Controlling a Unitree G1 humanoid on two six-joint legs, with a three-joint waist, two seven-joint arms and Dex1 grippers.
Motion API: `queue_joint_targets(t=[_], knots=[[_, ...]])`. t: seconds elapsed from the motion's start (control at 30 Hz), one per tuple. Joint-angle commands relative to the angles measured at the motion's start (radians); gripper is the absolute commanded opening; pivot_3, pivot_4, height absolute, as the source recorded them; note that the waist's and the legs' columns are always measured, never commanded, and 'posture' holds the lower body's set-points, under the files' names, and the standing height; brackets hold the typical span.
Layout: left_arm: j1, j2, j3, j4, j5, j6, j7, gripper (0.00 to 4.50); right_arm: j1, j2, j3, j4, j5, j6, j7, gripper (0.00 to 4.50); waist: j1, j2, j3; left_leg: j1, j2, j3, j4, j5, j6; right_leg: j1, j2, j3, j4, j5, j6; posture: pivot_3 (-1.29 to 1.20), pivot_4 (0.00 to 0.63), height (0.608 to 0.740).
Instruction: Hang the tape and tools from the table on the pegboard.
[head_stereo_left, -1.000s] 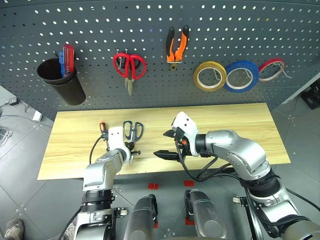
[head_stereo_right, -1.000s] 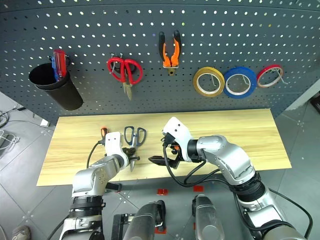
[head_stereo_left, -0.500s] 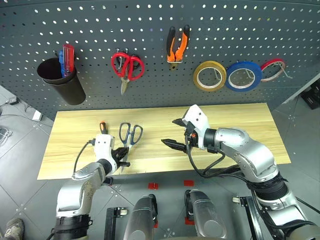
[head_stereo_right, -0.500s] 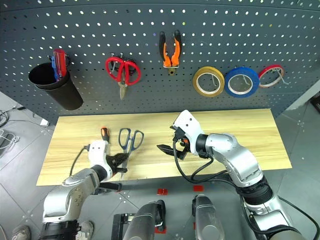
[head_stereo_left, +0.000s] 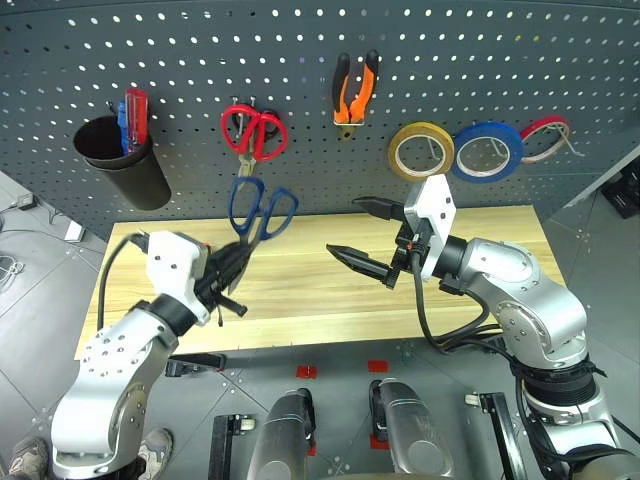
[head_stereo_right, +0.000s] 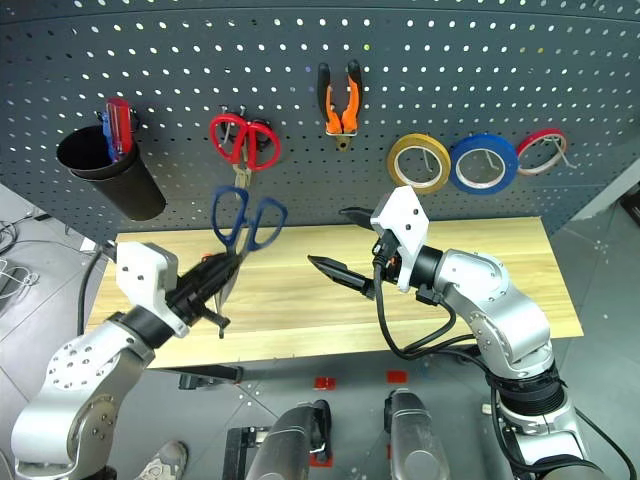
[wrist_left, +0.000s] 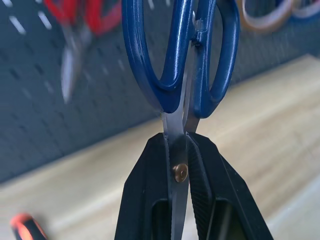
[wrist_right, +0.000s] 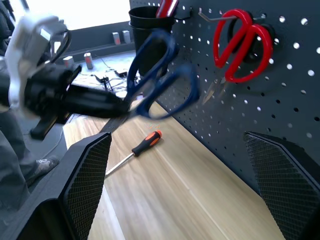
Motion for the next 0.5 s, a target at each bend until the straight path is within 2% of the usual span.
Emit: queue_joint_targets(t=[0.03,0.2,0.5], knots=[[-0.091,0.016,0.023,0.028,-0.028,-0.003,0.011,0.22,-0.032,0.013,-0.004,-0.003,-0.009,-0.042,-0.01,4.5,0.0,0.0,0.0,0.0,0.0,0.0,0.0,0.0,0.0,0.0,0.0,0.0,0.0,0.0,0.0,-0.25,0.309,0.74],[-0.19,0.036,0.005,0.135,-0.027,-0.01,-0.007,0.22,-0.055,0.02,0.004,0.014,-0.012,-0.055,-0.007,4.5,-0.004,0.0,0.0,0.0,0.0,0.0,0.0,0.0,0.0,0.0,0.001,0.0,0.001,0.0,0.0,-0.25,0.308,0.74],[-0.326,-0.017,-0.059,0.334,0.003,-0.083,-0.008,0.2,-0.075,0.032,0.017,0.031,-0.027,-0.069,-0.013,4.5,-0.006,0.0,0.0,0.0,0.0,0.001,0.001,0.0,0.0,0.0,0.001,0.001,0.001,0.0,0.0,-0.26,0.308,0.74]])
